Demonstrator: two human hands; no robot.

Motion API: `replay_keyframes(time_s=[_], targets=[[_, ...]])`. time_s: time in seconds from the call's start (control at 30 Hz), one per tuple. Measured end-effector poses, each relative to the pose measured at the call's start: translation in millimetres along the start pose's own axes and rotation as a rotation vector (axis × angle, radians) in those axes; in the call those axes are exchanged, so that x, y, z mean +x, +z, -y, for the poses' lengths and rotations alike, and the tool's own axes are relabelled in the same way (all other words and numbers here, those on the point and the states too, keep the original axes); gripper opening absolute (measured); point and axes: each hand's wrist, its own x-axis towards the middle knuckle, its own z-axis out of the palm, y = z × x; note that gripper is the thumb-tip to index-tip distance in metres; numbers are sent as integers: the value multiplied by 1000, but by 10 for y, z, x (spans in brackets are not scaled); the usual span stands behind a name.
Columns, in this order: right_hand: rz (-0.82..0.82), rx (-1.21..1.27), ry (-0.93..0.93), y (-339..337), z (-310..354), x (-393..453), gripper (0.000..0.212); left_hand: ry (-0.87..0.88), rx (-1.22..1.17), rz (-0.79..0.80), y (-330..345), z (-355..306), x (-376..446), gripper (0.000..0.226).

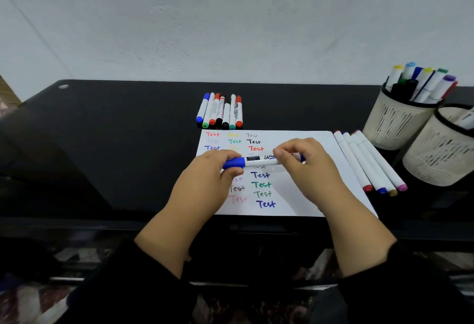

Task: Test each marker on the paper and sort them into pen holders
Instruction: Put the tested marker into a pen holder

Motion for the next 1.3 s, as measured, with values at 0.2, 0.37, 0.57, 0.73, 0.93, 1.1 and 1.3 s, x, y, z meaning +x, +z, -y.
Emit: replay_keyframes(time_s=[0.2,0.37,0.57,0.73,0.93,1.1,1.3], targets=[[-5,-439,-352,-2,-93,43,26,8,-5,-29,-8,32,50,29],[-9,-562,-456,-29,-72,19,24,46,-109,-27,-29,-53,46,29],[-109,-681,-336,-408,-27,35,18,-14,-208,132,63,-323,208,42],[-164,-594,-140,-962,134,-10,17,38,-90,340,349,-632,390,55],[-371,-484,-34,-1503,134,-97,26,135,105,488,730,-866,619,68],[-411,-460,35,-1784,-43,-56,13,155,227,548,866,-904,738,76],[-402,-564,67,-1949,-208,116,5,193,270,542,900,-853,763,75]])
